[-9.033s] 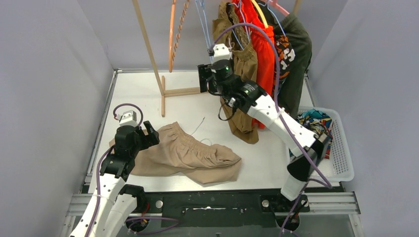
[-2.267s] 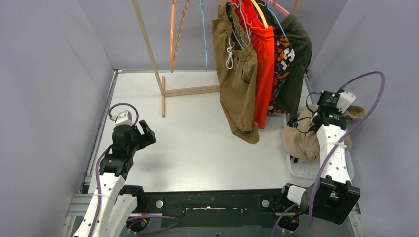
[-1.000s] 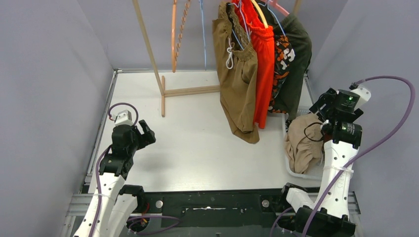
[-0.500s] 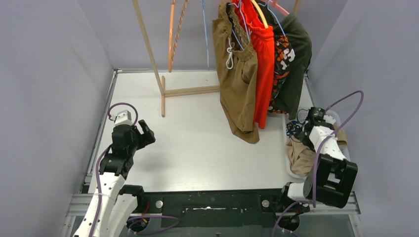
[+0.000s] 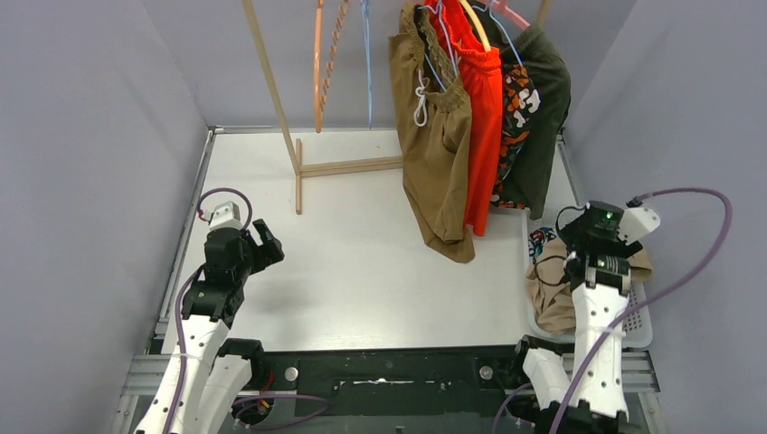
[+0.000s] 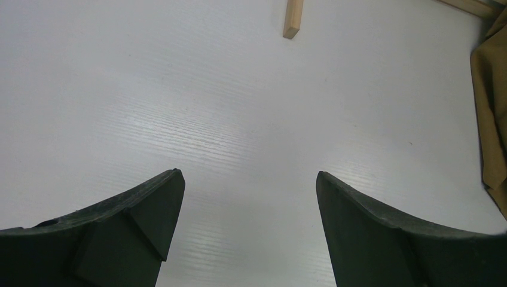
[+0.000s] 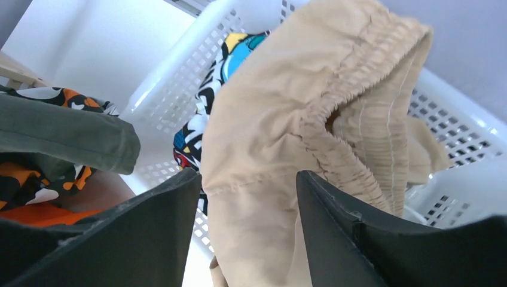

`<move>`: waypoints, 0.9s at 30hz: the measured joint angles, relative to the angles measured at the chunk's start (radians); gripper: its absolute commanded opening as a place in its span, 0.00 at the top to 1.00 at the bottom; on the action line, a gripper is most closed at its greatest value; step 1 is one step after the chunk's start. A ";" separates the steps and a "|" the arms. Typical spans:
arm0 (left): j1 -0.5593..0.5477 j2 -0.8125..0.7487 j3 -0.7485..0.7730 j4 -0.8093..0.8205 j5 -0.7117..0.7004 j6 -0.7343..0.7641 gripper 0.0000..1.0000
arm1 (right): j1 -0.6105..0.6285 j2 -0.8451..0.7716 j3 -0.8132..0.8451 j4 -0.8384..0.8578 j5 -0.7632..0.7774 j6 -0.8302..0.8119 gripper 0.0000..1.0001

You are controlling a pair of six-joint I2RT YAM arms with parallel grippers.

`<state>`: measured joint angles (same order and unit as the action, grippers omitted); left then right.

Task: Remove the shorts from the hanger
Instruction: Adjust the shorts in the basket.

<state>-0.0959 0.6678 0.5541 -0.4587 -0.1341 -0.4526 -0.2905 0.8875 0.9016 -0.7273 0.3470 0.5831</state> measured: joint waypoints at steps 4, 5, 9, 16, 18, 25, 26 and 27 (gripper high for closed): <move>0.000 0.001 0.000 0.000 0.001 0.000 0.19 | -0.003 -0.042 -0.115 0.019 -0.015 0.076 0.43; 0.000 0.002 0.000 0.000 0.001 0.000 0.19 | -0.002 0.002 -0.154 0.009 -0.020 0.103 0.43; 0.001 0.006 0.000 0.000 0.004 0.000 0.19 | 0.005 0.108 -0.221 -0.022 -0.064 0.174 0.42; 0.002 0.002 0.000 0.000 0.003 0.000 0.19 | 0.010 0.052 -0.104 -0.087 -0.048 0.215 0.36; 0.002 -0.001 0.000 0.000 0.002 -0.001 0.18 | 0.010 0.021 -0.037 -0.097 -0.032 0.206 0.36; 0.002 0.012 0.000 0.000 0.009 -0.001 0.18 | 0.010 -0.197 0.040 0.007 -0.204 0.019 0.25; 0.002 0.014 0.000 0.000 0.010 -0.001 0.18 | 0.010 -0.227 0.035 0.034 -0.257 -0.008 0.25; 0.002 0.014 0.000 0.000 0.010 -0.001 0.18 | 0.010 -0.259 0.031 0.060 -0.309 -0.027 0.23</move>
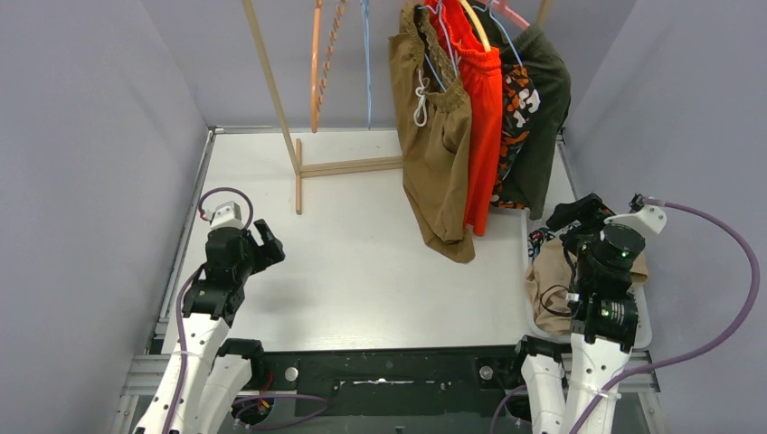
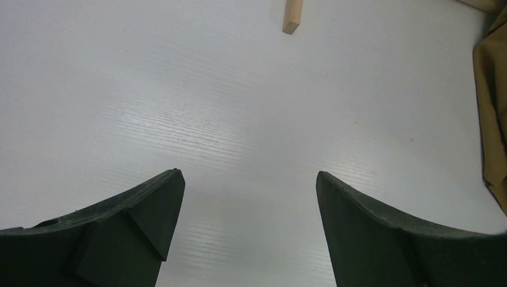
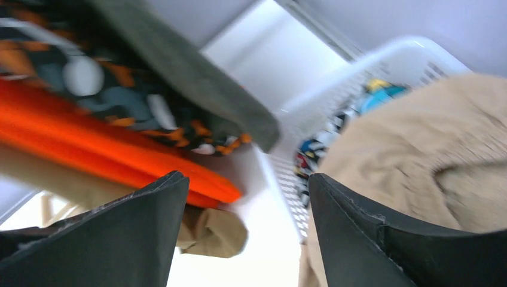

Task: Remove the shorts from the hanger
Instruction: Adjust the shorts in the basket, then pick up the hanger from the clothes rod.

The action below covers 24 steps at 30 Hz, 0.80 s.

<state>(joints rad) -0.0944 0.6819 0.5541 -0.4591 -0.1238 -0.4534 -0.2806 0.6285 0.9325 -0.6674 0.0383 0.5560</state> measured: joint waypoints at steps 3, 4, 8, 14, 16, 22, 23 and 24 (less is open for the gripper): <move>0.000 0.000 0.000 0.000 0.001 0.000 0.18 | 0.000 -0.064 -0.003 0.083 -0.159 -0.030 0.18; 0.000 -0.001 0.000 0.000 0.001 0.000 0.18 | 0.000 -0.072 -0.003 0.121 -0.226 -0.037 0.17; 0.000 -0.011 0.000 0.000 0.000 0.000 0.18 | 0.001 -0.035 0.000 0.274 -0.518 -0.037 0.17; 0.000 -0.044 0.000 0.000 0.001 0.000 0.18 | 0.035 0.026 -0.094 0.467 -0.782 0.032 0.16; 0.000 -0.044 0.000 0.000 0.003 0.001 0.16 | 0.078 0.003 -0.166 0.492 -0.807 0.037 0.15; 0.000 -0.029 0.000 0.001 0.016 0.002 0.15 | 0.218 -0.032 -0.153 0.467 -0.804 -0.013 0.16; 0.000 -0.026 0.000 0.001 0.017 0.002 0.15 | 0.237 -0.021 -0.123 0.450 -0.799 -0.026 0.16; 0.000 -0.023 0.000 0.001 0.019 0.002 0.15 | 0.256 -0.003 -0.091 0.432 -0.789 -0.042 0.15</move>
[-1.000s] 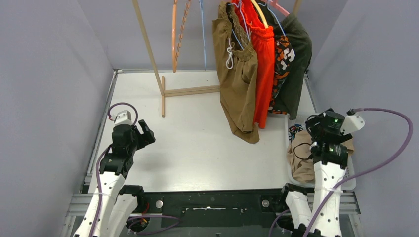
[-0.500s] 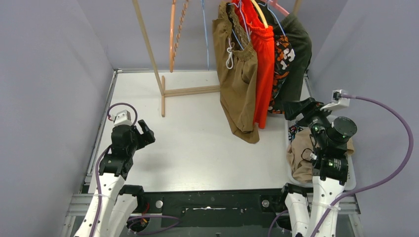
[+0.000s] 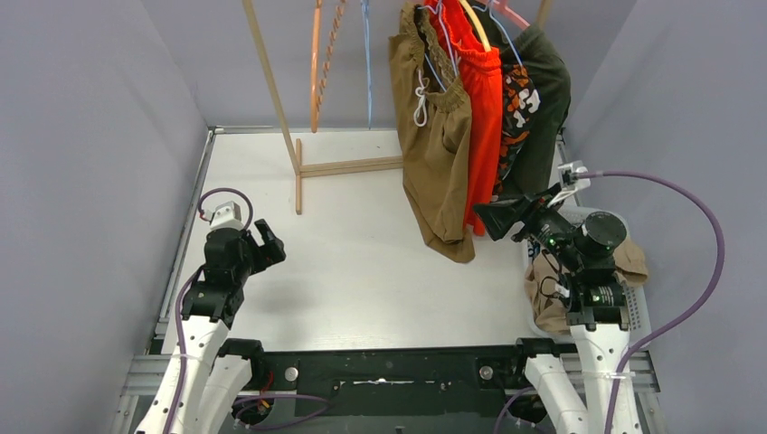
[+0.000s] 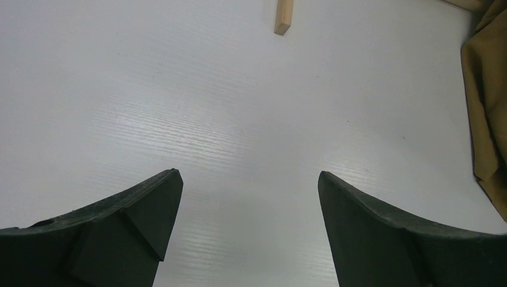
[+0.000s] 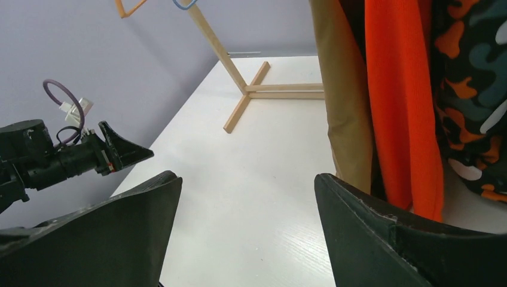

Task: Remove the shorts from the hanger
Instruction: Pick up the hanger from the clothes rod.

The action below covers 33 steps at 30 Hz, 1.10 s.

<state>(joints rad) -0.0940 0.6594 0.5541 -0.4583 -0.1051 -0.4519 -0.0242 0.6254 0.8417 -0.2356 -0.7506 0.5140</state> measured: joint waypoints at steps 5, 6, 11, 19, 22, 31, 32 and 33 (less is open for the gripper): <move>0.002 0.015 0.000 0.000 0.002 0.000 0.15 | 0.151 0.086 0.068 -0.083 0.143 -0.076 0.14; 0.004 0.015 0.000 0.000 0.002 0.000 0.15 | 0.193 0.097 0.068 -0.104 0.187 -0.088 0.14; 0.005 0.015 0.000 0.000 0.000 -0.001 0.15 | 0.449 0.235 0.171 -0.272 0.529 -0.130 0.09; 0.005 0.015 0.000 0.000 -0.007 -0.003 0.15 | 0.735 0.423 0.328 -0.395 1.009 -0.164 0.11; 0.007 0.018 0.000 0.000 -0.011 -0.005 0.15 | 0.739 0.437 0.344 -0.380 1.078 -0.143 0.14; 0.011 0.022 0.000 -0.001 -0.022 -0.009 0.15 | 0.737 0.450 0.454 -0.266 1.165 -0.150 0.12; 0.011 0.022 0.000 -0.001 -0.022 -0.009 0.15 | 0.735 0.461 0.488 -0.275 1.164 -0.161 0.12; 0.011 0.022 0.000 -0.001 -0.022 -0.009 0.15 | 0.730 0.479 0.537 -0.293 1.162 -0.167 0.12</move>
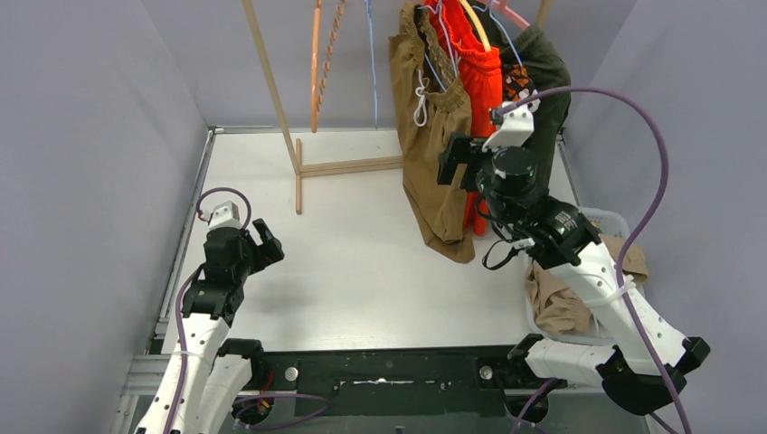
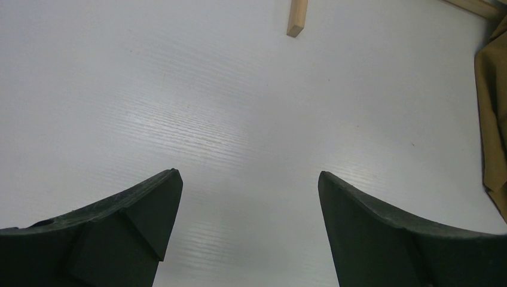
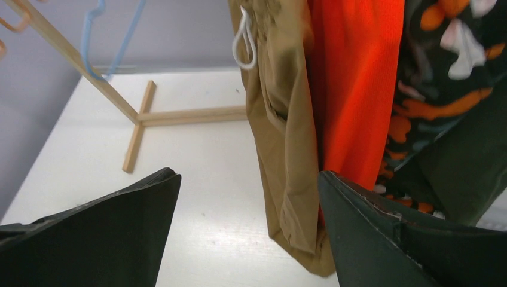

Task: Remove the shorts from the hanger
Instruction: Pick up the hanger from the clothes rod.

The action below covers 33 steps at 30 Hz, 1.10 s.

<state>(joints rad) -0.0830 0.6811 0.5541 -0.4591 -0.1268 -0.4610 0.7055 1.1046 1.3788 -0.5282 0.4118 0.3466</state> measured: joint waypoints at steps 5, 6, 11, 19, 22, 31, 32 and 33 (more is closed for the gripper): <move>0.000 0.000 0.000 0.000 0.000 0.000 0.15 | -0.046 0.142 0.296 -0.084 -0.063 -0.028 0.12; 0.000 0.000 0.000 0.000 0.000 0.000 0.15 | -0.054 0.164 0.333 -0.095 -0.074 -0.031 0.13; 0.002 0.000 0.000 0.000 0.000 0.000 0.15 | -0.107 0.283 0.480 -0.186 -0.116 -0.052 0.20; 0.006 -0.002 0.000 0.000 0.000 0.000 0.15 | -0.164 0.399 0.571 -0.259 -0.165 -0.079 0.19; 0.007 -0.002 0.000 0.000 0.001 0.000 0.15 | -0.164 0.417 0.606 -0.266 -0.171 -0.084 0.17; 0.008 -0.005 0.000 0.000 0.008 0.001 0.17 | -0.171 0.478 0.659 -0.264 -0.142 -0.142 0.18; 0.008 -0.005 0.000 0.000 0.009 0.001 0.17 | -0.175 0.492 0.668 -0.261 -0.132 -0.156 0.22; 0.008 -0.005 0.000 0.000 0.011 0.001 0.17 | -0.180 0.510 0.681 -0.258 -0.126 -0.168 0.25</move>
<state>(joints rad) -0.0753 0.6765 0.5537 -0.4587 -0.1158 -0.4603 0.5251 1.6150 2.0602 -0.7860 0.2859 0.1783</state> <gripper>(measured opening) 0.835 0.823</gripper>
